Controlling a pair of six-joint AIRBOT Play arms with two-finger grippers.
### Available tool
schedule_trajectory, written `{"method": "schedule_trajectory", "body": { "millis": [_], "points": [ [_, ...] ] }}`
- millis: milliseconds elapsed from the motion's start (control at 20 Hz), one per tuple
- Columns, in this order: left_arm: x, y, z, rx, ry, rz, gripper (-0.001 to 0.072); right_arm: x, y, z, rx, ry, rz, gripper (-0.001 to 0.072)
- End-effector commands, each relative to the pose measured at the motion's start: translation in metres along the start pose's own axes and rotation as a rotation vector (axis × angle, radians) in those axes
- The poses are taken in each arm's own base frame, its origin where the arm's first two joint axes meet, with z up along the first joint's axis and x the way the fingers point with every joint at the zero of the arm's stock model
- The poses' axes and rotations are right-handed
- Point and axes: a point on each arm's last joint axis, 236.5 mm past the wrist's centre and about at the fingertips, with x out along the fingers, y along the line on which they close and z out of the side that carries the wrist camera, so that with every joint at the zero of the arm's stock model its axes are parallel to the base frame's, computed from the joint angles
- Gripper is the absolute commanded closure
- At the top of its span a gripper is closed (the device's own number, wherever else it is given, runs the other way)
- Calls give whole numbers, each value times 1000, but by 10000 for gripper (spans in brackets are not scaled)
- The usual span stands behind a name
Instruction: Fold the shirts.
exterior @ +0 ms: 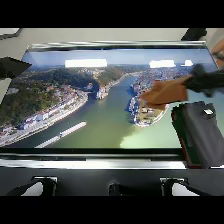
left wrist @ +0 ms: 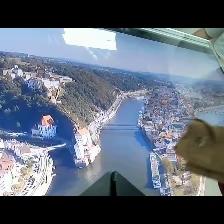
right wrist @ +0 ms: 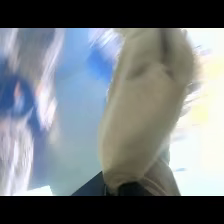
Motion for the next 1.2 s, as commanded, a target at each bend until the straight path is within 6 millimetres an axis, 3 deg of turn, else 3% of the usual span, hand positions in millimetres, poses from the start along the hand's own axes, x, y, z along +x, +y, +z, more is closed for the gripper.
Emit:
{"method": "schedule_trajectory", "body": {
  "millis": [0, 350, 500, 600, 700, 1000, 1150],
  "points": [
    [0, 0, 0, 11, 0, 0, 679, -74, -50, 11, 164, -117, -72, 675],
    [0, 0, 0, 22, 2, -1, 679, -159, -119, 3, 440, -272, -151, 674],
    [0, 0, -1, 22, 2, -2, 679, -183, -151, -19, 529, -265, -223, 675],
    [0, 0, -1, 22, 3, -2, 679, -194, -184, -45, 605, -209, -355, 674],
    [0, -1, -1, 22, 3, -2, 679, -194, -217, -74, 625, -117, -502, 674],
    [1, -3, -3, 21, 11, -9, 679, -151, -288, -150, 704, 165, -675, 674],
    [1, -4, -3, 20, 12, -12, 679, -141, -315, -168, 696, 205, -747, 674]
  ]
}}
